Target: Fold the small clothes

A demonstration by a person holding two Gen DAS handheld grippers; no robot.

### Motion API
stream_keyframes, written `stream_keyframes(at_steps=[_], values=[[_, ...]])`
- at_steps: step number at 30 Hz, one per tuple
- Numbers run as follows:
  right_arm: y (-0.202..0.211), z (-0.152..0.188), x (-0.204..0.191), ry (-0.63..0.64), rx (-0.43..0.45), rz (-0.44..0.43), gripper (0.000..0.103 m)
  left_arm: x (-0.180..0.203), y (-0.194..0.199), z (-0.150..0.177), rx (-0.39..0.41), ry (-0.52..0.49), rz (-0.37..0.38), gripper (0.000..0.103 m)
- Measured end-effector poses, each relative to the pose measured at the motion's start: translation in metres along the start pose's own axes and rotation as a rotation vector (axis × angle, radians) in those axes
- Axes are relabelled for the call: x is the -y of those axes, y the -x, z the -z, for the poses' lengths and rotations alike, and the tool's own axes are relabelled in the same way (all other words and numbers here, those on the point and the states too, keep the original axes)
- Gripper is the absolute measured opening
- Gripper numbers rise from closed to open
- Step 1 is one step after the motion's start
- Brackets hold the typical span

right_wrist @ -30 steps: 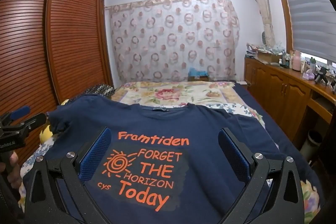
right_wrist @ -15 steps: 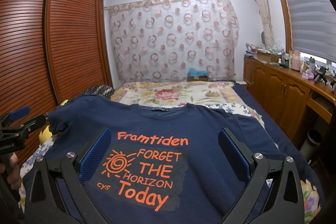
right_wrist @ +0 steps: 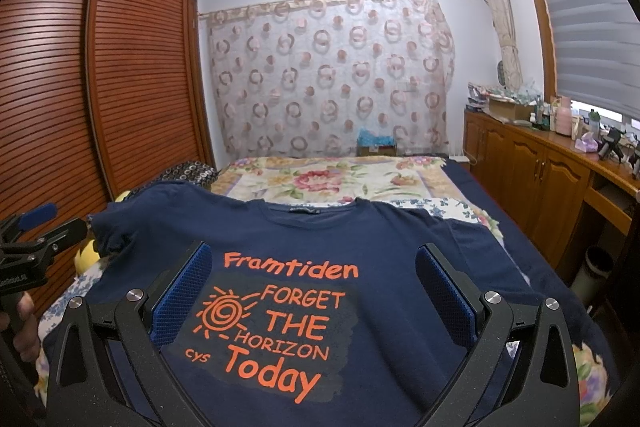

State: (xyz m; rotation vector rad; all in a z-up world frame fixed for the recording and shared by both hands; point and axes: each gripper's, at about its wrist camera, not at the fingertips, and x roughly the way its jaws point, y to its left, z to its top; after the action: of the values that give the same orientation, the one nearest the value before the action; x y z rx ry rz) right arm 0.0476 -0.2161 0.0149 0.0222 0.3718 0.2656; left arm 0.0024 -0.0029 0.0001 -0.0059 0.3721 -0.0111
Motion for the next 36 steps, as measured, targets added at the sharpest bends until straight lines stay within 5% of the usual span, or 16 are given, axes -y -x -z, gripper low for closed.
stream_keyframes(at_steps=[36], values=[[-0.001,0.0022,0.0011,0.002,0.001,0.003,0.103,0.0053,0.0008,0.0001,-0.001,-0.003,0.0,0.103]])
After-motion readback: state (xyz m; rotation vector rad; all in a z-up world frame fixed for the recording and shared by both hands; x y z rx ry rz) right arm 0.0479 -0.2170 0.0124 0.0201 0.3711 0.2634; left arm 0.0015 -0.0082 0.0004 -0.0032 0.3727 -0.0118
